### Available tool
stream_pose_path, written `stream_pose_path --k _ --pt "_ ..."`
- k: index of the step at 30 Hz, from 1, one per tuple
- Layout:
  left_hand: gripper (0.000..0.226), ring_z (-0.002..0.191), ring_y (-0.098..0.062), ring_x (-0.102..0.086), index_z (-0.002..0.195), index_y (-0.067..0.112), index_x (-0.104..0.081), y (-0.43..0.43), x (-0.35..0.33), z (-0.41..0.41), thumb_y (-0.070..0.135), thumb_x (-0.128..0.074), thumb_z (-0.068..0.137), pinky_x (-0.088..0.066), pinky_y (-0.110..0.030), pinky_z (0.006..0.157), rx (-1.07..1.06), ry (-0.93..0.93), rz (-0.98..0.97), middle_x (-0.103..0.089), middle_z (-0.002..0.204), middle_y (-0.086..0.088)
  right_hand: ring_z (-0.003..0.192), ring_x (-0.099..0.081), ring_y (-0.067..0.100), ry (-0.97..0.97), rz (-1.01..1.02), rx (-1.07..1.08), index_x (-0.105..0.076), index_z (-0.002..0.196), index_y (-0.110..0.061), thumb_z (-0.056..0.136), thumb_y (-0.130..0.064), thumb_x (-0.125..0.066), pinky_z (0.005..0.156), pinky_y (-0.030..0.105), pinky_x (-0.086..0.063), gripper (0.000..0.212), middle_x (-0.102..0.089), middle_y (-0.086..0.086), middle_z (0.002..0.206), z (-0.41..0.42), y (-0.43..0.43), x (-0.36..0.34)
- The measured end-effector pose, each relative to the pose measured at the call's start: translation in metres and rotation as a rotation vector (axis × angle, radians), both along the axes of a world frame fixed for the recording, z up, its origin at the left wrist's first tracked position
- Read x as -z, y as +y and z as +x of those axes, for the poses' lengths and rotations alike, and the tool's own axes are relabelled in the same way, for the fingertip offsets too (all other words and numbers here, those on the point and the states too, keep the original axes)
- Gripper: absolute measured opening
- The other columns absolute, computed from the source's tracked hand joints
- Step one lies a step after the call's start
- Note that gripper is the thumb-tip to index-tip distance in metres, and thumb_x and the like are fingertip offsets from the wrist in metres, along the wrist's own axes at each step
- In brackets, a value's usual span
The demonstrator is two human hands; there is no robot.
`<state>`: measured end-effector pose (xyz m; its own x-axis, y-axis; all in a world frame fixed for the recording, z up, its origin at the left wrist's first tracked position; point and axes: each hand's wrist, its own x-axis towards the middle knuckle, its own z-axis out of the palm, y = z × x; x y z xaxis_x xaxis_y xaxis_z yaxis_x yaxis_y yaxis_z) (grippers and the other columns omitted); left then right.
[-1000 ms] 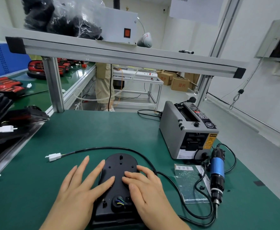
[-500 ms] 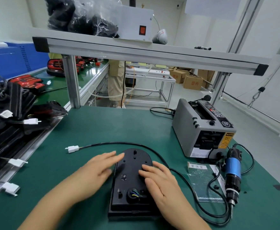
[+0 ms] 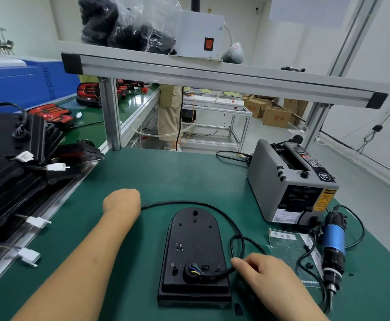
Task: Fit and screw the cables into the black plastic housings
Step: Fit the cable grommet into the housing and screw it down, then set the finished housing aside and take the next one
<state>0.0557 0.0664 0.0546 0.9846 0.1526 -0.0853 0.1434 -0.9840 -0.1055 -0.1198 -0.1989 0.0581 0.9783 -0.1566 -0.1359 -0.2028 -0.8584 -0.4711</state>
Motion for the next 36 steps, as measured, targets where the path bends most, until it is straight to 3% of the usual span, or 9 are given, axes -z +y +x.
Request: stream_pose_path --k 4,9,13,17,19,23,29,33,36 --pt "0.008 0.065 -0.020 -0.050 0.072 0.013 -0.051 0.006 -0.011 -0.015 0.015 -0.053 0.080 -0.037 -0.023 0.053 -0.023 0.133 -0.250 -0.055 0.069 -0.001 0.083 -0.058 0.009 -0.005 0.025 0.022 -0.058 0.078 -0.029 0.085 -0.068 -0.040 0.074 0.026 -0.045 0.044 -0.062 -0.010 0.078 0.007 0.008 0.003" --pt "0.014 0.047 -0.015 -0.053 0.072 0.007 -0.059 0.005 -0.007 -0.065 0.016 -0.062 0.083 -0.039 -0.018 0.040 -0.073 0.321 -1.016 -0.062 0.055 -0.004 0.077 -0.057 0.008 -0.016 0.064 0.016 -0.054 0.075 -0.026 0.083 -0.071 -0.040 0.070 0.025 -0.044 0.047 -0.060 -0.008 0.074 0.013 0.011 0.007" --pt "0.020 0.041 -0.010 -0.055 0.072 0.008 -0.058 -0.010 0.007 -0.102 0.015 -0.060 0.091 -0.039 -0.018 0.038 -0.086 0.288 -1.215 -0.062 0.054 -0.001 0.078 -0.058 0.011 0.007 0.065 -0.015 -0.054 0.074 -0.027 0.082 -0.072 -0.038 0.073 0.027 -0.046 0.049 -0.058 -0.008 0.073 0.014 0.013 0.006" --pt "0.028 0.058 -0.005 -0.057 0.074 0.011 -0.064 -0.014 0.013 -0.126 0.023 -0.051 0.095 -0.043 -0.018 0.053 -0.044 0.174 -1.223 -0.066 0.069 0.002 0.075 -0.061 0.018 0.063 0.081 -0.068 -0.050 0.070 -0.019 0.089 -0.066 -0.035 0.073 0.032 -0.050 0.053 -0.056 -0.004 0.069 0.016 0.016 0.004" --pt "0.026 0.086 0.001 -0.057 0.097 0.015 -0.069 -0.015 0.015 -0.138 0.030 -0.047 0.097 -0.045 -0.019 0.082 0.021 0.192 -1.274 -0.069 0.096 0.004 0.076 -0.064 0.021 0.081 0.107 -0.079 -0.057 0.081 -0.013 0.090 -0.065 -0.035 0.076 0.033 -0.053 0.057 -0.062 0.001 0.075 0.017 0.020 0.003" --pt "0.052 0.122 0.003 -0.033 0.145 0.027 -0.031 -0.034 0.013 -0.164 0.041 -0.043 0.097 -0.021 -0.015 0.103 0.035 0.072 -1.216 -0.033 0.130 0.019 0.081 -0.060 0.019 0.075 0.076 -0.086 -0.054 0.082 -0.017 0.093 -0.062 -0.032 0.079 0.029 -0.047 0.051 -0.061 -0.002 0.080 0.018 0.026 0.001" --pt "0.054 0.130 -0.008 -0.037 0.143 0.017 -0.038 -0.040 0.005 -0.179 0.022 -0.057 0.093 -0.019 -0.040 0.117 -0.268 0.145 -1.792 -0.038 0.147 0.005 0.100 -0.055 0.018 0.057 0.205 -0.020 -0.059 0.094 -0.014 0.097 -0.048 -0.039 0.080 0.028 -0.038 0.039 -0.062 0.003 0.102 0.028 0.023 -0.005" --pt "0.071 0.109 0.004 -0.050 0.144 0.011 -0.036 -0.048 0.010 -0.181 0.026 -0.070 0.083 -0.033 -0.013 0.097 -0.341 0.075 -1.872 -0.049 0.139 0.008 0.099 -0.055 0.020 0.022 0.287 -0.019 -0.058 0.093 -0.015 0.095 -0.042 -0.047 0.082 0.031 -0.038 0.030 -0.062 0.005 0.100 0.038 0.018 -0.008" --pt "0.072 0.067 0.022 -0.058 0.143 0.018 -0.037 -0.054 0.015 -0.181 0.028 -0.072 0.081 -0.037 0.004 0.059 -0.354 0.038 -1.879 -0.060 0.098 0.024 0.100 -0.055 0.021 0.021 0.194 -0.091 -0.054 0.093 -0.019 0.098 -0.041 -0.041 0.087 0.032 -0.040 0.026 -0.061 0.004 0.102 0.047 0.019 -0.009"
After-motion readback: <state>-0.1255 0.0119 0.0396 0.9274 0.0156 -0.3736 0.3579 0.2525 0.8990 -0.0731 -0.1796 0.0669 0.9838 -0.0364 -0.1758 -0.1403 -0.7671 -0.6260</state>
